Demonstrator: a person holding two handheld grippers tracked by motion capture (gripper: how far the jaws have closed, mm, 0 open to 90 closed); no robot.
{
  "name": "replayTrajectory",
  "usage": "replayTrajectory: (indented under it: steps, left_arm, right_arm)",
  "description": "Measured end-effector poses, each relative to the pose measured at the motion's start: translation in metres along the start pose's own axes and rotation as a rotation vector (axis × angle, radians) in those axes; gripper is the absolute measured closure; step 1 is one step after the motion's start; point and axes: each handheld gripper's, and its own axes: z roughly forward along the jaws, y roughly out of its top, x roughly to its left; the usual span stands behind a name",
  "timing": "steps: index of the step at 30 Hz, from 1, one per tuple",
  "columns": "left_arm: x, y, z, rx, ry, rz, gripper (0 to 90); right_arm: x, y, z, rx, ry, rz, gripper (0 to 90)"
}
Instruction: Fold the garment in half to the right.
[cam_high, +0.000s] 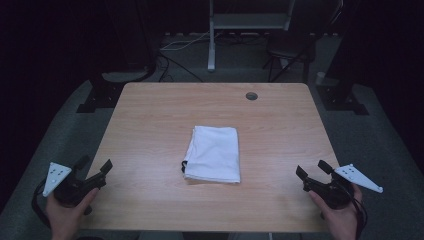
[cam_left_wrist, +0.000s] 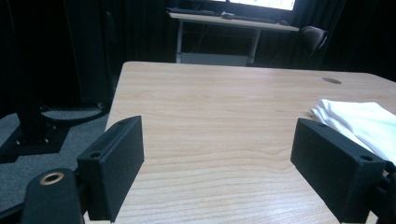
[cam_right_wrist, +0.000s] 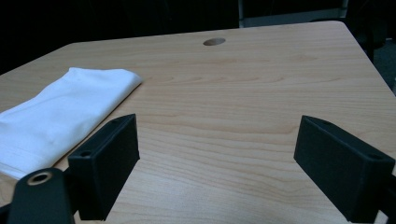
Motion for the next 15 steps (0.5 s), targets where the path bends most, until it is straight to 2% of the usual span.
replayTrajectory:
  steps: [15]
  left_arm:
    - [-0.005, -0.009, 0.014, 0.015, 0.0, 0.003, 17.5]
  right_arm:
    - [0.001, -0.004, 0.006, 0.013, -0.011, -0.02, 13.6]
